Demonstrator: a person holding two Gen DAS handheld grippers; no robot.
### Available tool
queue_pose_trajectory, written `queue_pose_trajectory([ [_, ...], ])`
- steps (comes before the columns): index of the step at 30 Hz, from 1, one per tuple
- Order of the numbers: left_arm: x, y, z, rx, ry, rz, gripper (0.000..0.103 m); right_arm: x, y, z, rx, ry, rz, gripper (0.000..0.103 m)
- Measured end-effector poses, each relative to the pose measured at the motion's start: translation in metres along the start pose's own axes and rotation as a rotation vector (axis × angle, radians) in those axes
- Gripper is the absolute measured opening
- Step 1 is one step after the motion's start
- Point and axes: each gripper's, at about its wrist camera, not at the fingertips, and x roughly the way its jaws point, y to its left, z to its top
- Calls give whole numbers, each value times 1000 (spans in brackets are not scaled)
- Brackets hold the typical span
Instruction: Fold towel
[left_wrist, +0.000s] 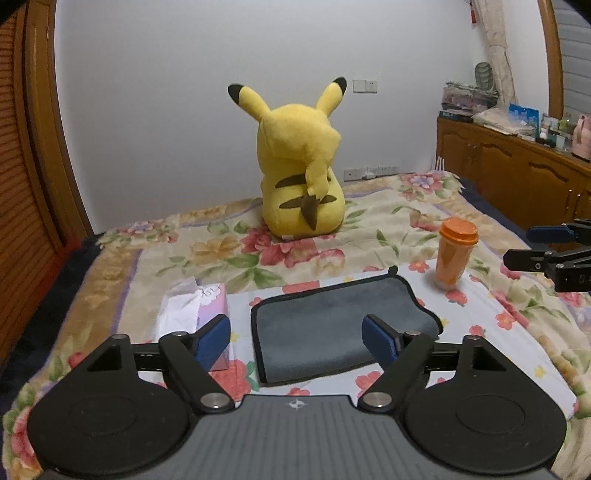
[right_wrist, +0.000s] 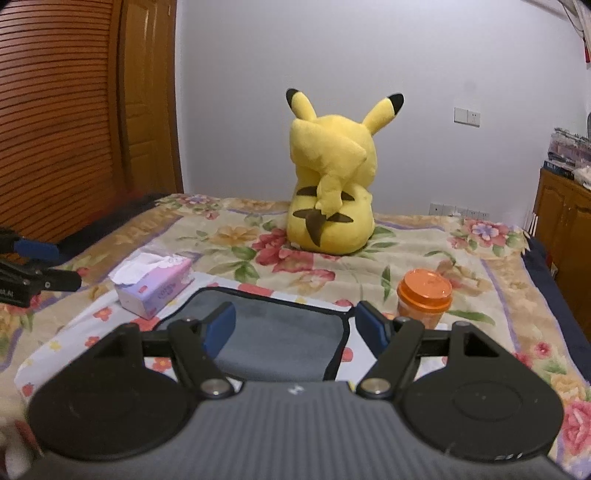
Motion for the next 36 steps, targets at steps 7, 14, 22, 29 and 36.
queue_pose_trajectory([
  [7, -31, -10, 2, -4, -23, -5, 91, -27, 6, 2, 15, -29, 4, 75],
  [14, -55, -25, -7, 11, -41, -12, 98, -49, 11, -7, 38, -44, -4, 93],
  [22, -77, -37, -22, -18, -66, -30, 103, -69, 17, -16, 39, -52, -18, 102],
  [29, -87, -46, -34, -28, -59, -27, 103, -78, 23, -27, 50, -41, -20, 103],
  [36, -90, -51, -51, -30, -69, 1, 103, -82, 27, -41, 76, -25, -19, 103],
])
